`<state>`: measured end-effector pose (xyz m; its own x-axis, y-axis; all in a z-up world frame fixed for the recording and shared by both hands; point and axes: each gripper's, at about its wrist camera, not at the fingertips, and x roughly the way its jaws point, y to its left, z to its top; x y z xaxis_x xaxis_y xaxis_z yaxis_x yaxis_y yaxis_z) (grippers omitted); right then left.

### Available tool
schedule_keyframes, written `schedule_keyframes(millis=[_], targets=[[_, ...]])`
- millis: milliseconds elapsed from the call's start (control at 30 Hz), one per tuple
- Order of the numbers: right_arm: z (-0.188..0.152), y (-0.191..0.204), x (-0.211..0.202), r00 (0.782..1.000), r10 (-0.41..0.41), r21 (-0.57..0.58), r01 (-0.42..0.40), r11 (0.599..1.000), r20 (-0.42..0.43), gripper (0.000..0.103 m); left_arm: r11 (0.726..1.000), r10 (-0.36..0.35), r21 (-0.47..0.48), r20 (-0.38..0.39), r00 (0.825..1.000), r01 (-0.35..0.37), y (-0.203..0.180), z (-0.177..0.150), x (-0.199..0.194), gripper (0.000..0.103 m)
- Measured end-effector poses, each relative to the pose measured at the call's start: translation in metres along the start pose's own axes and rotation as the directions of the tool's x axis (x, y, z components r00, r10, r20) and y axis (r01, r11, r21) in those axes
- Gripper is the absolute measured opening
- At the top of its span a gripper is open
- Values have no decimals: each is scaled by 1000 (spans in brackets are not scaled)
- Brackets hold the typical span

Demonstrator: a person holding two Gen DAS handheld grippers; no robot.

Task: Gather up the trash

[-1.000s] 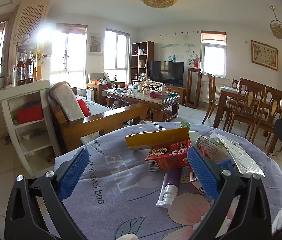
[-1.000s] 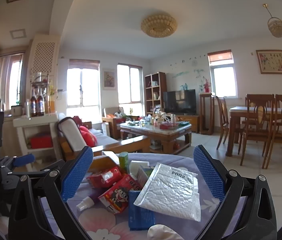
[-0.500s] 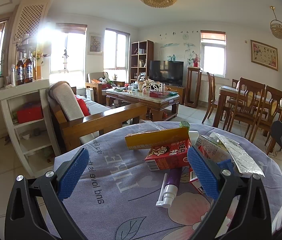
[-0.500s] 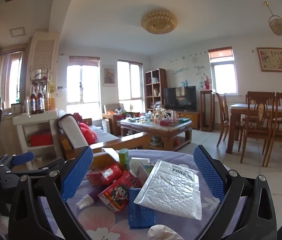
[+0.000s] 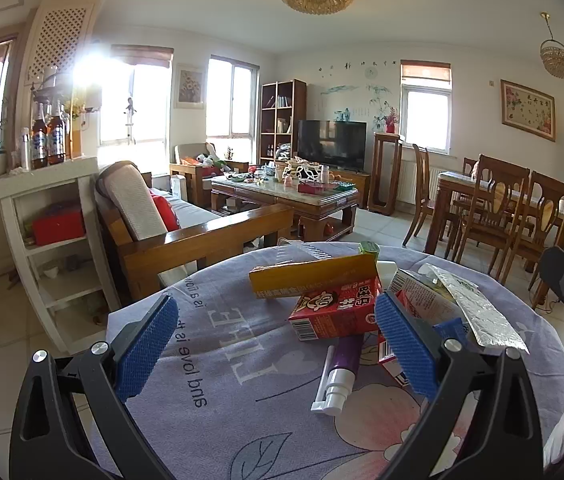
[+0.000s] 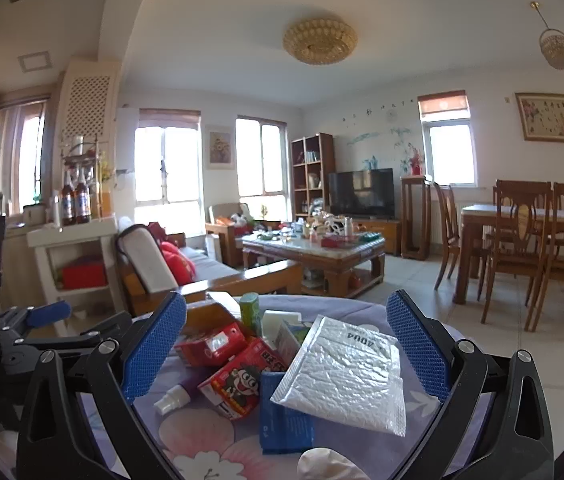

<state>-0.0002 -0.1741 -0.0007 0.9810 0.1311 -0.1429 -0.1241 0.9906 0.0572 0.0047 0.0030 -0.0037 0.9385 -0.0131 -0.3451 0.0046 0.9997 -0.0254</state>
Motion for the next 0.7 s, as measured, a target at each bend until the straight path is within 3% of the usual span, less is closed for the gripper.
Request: schedule_keyframes(millis=[700], targets=[[-1,-2,0,1000,-5,5,5,1000,-4,99,1000,-1,-1,-2,1000,1,-1,0,0,98]])
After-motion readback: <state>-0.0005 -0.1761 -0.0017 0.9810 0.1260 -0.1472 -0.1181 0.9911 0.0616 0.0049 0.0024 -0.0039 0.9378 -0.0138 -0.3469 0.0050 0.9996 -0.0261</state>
